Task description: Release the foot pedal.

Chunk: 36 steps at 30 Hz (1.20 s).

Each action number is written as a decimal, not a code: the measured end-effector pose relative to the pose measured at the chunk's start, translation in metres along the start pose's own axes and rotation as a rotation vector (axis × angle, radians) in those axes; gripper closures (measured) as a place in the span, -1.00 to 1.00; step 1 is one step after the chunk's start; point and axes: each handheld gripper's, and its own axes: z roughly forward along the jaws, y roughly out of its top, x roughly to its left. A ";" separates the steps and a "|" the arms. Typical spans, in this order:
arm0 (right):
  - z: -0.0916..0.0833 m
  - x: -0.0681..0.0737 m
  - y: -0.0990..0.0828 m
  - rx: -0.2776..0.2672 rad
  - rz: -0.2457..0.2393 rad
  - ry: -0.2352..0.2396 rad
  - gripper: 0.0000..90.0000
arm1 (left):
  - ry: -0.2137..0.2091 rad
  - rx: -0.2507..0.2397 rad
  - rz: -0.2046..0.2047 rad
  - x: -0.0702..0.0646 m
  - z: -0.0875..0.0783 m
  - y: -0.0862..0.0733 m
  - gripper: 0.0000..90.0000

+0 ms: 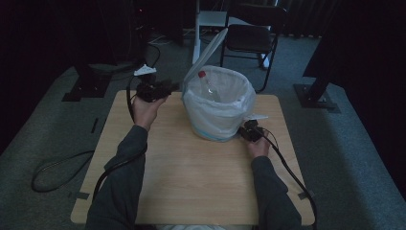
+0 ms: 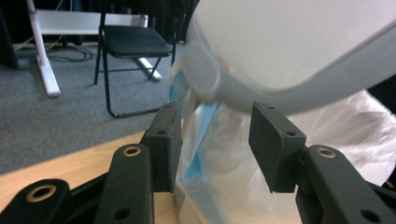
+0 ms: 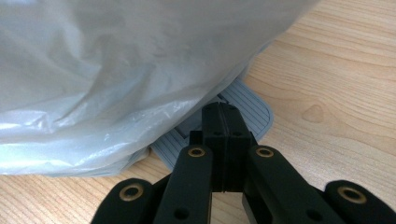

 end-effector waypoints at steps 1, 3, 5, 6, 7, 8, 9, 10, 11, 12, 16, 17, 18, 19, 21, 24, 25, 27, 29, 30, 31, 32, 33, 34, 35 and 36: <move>0.000 0.000 0.000 0.001 -0.003 -0.004 1.00 | 0.003 0.005 -0.005 0.002 0.001 -0.003 0.22; 0.000 0.001 0.000 -0.001 0.003 -0.005 1.00 | 0.008 0.017 -0.013 0.005 0.002 -0.009 0.22; 0.000 0.000 -0.001 -0.005 0.005 -0.005 1.00 | 0.010 0.021 -0.026 0.009 0.003 -0.015 0.22; 0.000 0.000 -0.001 -0.007 0.009 -0.004 1.00 | 0.012 0.025 -0.033 0.010 0.003 -0.017 0.22; 0.000 0.000 -0.002 -0.012 0.011 -0.003 1.00 | 0.013 0.029 -0.037 0.012 0.003 -0.019 0.22; 0.000 0.000 -0.003 -0.018 0.011 -0.005 1.00 | 0.013 0.032 -0.041 0.013 0.003 -0.021 0.22; 0.000 0.001 -0.003 -0.022 0.012 -0.006 1.00 | 0.010 0.035 -0.046 0.014 0.004 -0.023 0.22; 0.000 0.001 -0.003 -0.023 0.012 -0.009 1.00 | 0.010 0.040 -0.048 0.015 0.004 -0.025 0.22; 0.000 0.001 -0.003 -0.023 0.012 -0.009 1.00 | 0.010 0.040 -0.048 0.015 0.004 -0.025 0.22; 0.000 0.001 -0.003 -0.024 0.010 -0.012 1.00 | 0.011 0.045 -0.054 0.016 0.005 -0.029 0.22; -0.001 0.002 -0.003 -0.025 0.007 -0.016 1.00 | 0.015 0.054 -0.063 0.019 0.006 -0.036 0.22; -0.001 0.002 -0.003 -0.025 0.004 -0.018 1.00 | 0.015 0.056 -0.064 0.020 0.006 -0.037 0.22; -0.001 0.002 -0.003 -0.026 0.005 -0.019 1.00 | 0.015 0.060 -0.064 0.021 0.007 -0.039 0.22; -0.001 0.002 -0.003 -0.026 0.006 -0.019 1.00 | 0.014 0.063 -0.070 0.021 0.007 -0.040 0.22; -0.002 0.002 -0.003 -0.027 0.007 -0.018 1.00 | 0.015 0.064 -0.073 0.022 0.008 -0.043 0.22; -0.002 0.002 -0.003 -0.032 0.006 -0.017 1.00 | 0.014 0.071 -0.078 0.023 0.010 -0.046 0.22; -0.003 0.002 -0.002 -0.035 0.008 -0.016 1.00 | 0.013 0.070 -0.081 0.023 0.010 -0.047 0.22; -0.004 0.002 -0.002 -0.040 0.011 -0.014 1.00 | 0.013 0.076 -0.081 0.023 0.011 -0.048 0.22; -0.005 0.002 -0.002 -0.043 0.013 -0.013 1.00 | 0.013 0.081 -0.080 0.023 0.012 -0.049 0.22; -0.005 0.002 -0.001 -0.044 0.011 -0.013 1.00 | 0.012 0.083 -0.079 0.023 0.012 -0.049 0.22; -0.005 0.002 -0.001 -0.043 0.012 -0.013 1.00 | 0.013 0.084 -0.080 0.023 0.013 -0.050 0.22; -0.005 0.002 -0.001 -0.044 0.012 -0.013 1.00 | 0.013 0.085 -0.077 0.023 0.013 -0.050 0.22; -0.005 0.002 -0.002 -0.045 0.011 -0.013 1.00 | 0.014 0.087 -0.076 0.023 0.013 -0.050 0.22; -0.005 0.002 -0.002 -0.046 0.012 -0.014 1.00 | 0.015 0.089 -0.073 0.022 0.013 -0.051 0.22; -0.005 0.002 -0.002 -0.049 0.012 -0.015 1.00 | 0.014 0.090 -0.074 0.022 0.014 -0.052 0.22; -0.006 0.002 -0.002 -0.050 0.015 -0.017 1.00 | 0.014 0.092 -0.073 0.022 0.014 -0.052 0.22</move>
